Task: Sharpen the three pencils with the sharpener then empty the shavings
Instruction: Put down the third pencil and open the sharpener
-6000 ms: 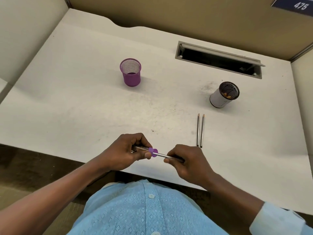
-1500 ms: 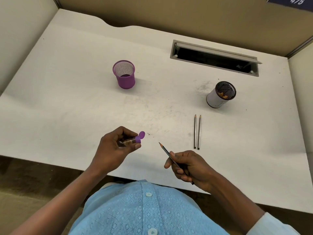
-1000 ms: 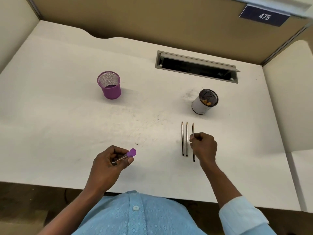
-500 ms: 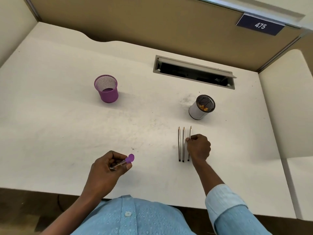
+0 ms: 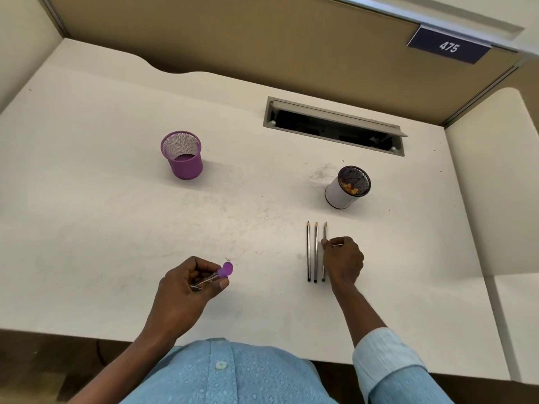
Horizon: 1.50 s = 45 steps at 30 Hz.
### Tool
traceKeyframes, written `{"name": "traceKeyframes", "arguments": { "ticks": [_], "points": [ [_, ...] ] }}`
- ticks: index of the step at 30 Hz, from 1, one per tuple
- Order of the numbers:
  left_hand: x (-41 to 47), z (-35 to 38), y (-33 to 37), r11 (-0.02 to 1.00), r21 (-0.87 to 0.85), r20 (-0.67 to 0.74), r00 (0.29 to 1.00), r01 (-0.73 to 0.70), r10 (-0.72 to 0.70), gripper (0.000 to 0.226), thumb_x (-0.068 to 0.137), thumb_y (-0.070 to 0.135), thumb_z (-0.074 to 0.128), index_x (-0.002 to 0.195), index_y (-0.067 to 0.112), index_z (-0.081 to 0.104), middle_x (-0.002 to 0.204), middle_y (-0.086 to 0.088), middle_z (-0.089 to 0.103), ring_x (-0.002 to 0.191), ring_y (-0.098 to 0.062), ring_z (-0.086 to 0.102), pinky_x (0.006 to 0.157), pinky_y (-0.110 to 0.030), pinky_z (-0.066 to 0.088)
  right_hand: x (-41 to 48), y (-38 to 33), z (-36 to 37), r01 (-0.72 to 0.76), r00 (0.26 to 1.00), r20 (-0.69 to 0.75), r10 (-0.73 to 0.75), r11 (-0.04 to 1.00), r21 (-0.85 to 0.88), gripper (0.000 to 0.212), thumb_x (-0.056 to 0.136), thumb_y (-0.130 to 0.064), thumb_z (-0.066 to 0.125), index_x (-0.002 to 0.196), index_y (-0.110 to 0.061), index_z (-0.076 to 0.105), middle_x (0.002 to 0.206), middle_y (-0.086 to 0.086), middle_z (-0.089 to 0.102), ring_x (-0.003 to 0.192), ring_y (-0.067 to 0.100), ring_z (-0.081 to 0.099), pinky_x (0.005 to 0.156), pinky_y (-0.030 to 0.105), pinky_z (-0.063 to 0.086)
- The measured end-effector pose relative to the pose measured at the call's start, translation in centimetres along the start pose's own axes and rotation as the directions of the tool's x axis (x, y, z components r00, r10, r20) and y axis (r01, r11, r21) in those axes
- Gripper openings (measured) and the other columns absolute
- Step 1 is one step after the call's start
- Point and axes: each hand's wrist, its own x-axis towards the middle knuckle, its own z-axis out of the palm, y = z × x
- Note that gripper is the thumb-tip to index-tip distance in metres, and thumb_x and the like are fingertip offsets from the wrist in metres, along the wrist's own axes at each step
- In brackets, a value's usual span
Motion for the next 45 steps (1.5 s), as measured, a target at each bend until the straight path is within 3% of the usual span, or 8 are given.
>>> {"name": "traceKeyframes", "arguments": {
  "ticks": [6,10,14,17,20,30,36,45],
  "points": [
    [0.1,0.3,0.2,0.998,-0.065,0.019,1.000,-0.013,0.014,0.021,0.084,0.014,0.094,0.097,0.026,0.082,0.089,0.001,0.085,0.075,-0.014,0.077,0.076,-0.037,0.062,-2.7,0.0,-1.2,0.136,0.989,-0.071,-0.133,0.990,0.032,0.014,0.095,-0.024,0.077,0.104,-0.013,0.073,0.107,0.007,0.071,0.101,0.030,0.068,0.083,0.033,0.044],
    [0.2,0.6,0.8,0.989,-0.143,0.044,0.998,-0.037,0.043,0.027,0.084,0.011,0.093,0.096,0.033,0.082,0.094,-0.002,0.086,0.078,-0.022,0.078,0.071,-0.033,0.064,-6.6,-1.8,-1.9,0.206,0.978,-0.003,-0.211,0.952,0.227,0.009,0.092,-0.020,0.080,0.097,-0.016,0.075,0.097,0.002,0.074,0.084,0.017,0.071,0.087,0.038,0.056],
    [0.1,1.0,1.6,0.973,-0.217,0.081,0.992,-0.076,0.096,0.027,0.088,0.009,0.089,0.098,0.032,0.082,0.097,-0.006,0.087,0.079,-0.017,0.077,0.068,-0.028,0.064,-11.5,-4.0,-2.2,0.042,0.957,0.229,-0.179,0.864,0.502,0.006,0.094,-0.026,0.082,0.094,-0.020,0.081,0.086,-0.002,0.080,0.079,0.015,0.073,0.074,0.033,0.061],
    [0.1,1.4,2.2,0.966,-0.241,0.093,0.988,-0.096,0.121,0.026,0.089,0.009,0.088,0.099,0.032,0.082,0.099,-0.007,0.087,0.080,-0.017,0.077,0.067,-0.026,0.063,-14.4,-5.8,-2.4,-0.133,0.870,0.448,-0.204,0.778,0.613,0.016,0.097,-0.032,0.078,0.099,-0.017,0.084,0.089,0.001,0.083,0.078,0.010,0.073,0.067,0.024,0.059],
    [0.0,1.7,2.3,0.959,-0.258,0.100,0.985,-0.114,0.144,0.025,0.090,0.009,0.087,0.099,0.031,0.081,0.099,-0.008,0.086,0.079,-0.017,0.075,0.067,-0.026,0.062,-16.3,-6.6,-2.5,-0.122,0.808,0.507,-0.299,0.758,0.640,0.020,0.102,-0.034,0.071,0.107,-0.019,0.085,0.098,0.001,0.084,0.087,0.015,0.077,0.071,0.024,0.060],
    [-1.3,1.8,1.4,0.967,-0.199,0.042,0.984,-0.161,0.173,0.023,0.091,0.011,0.088,0.101,0.030,0.079,0.094,-0.003,0.084,0.078,-0.012,0.075,0.069,-0.023,0.062,-18.5,-4.8,-3.0,0.272,0.778,0.295,-0.555,0.720,0.638,0.012,0.099,-0.018,0.076,0.103,-0.023,0.085,0.097,-0.010,0.083,0.091,0.020,0.077,0.072,0.043,0.065],
    [-2.2,1.8,1.1,0.970,-0.175,0.057,0.982,-0.168,0.180,0.020,0.093,0.013,0.086,0.106,0.027,0.078,0.094,-0.002,0.084,0.080,-0.013,0.076,0.073,-0.025,0.062,-19.3,-3.9,-3.0,0.406,0.750,0.193,-0.633,0.670,0.621,0.017,0.097,-0.014,0.077,0.106,-0.026,0.083,0.100,-0.012,0.082,0.092,0.019,0.077,0.069,0.027,0.061],
    [-3.1,2.4,0.9,0.968,-0.176,0.047,0.980,-0.181,0.192,0.023,0.095,0.012,0.084,0.108,0.029,0.077,0.096,0.000,0.083,0.083,-0.012,0.076,0.074,-0.023,0.061,-19.6,-3.5,-3.5,0.468,0.731,0.142,-0.668,0.642,0.608,0.024,0.096,-0.008,0.077,0.107,-0.028,0.083,0.103,-0.014,0.081,0.095,0.017,0.077,0.068,0.027,0.060]
  ]
}}
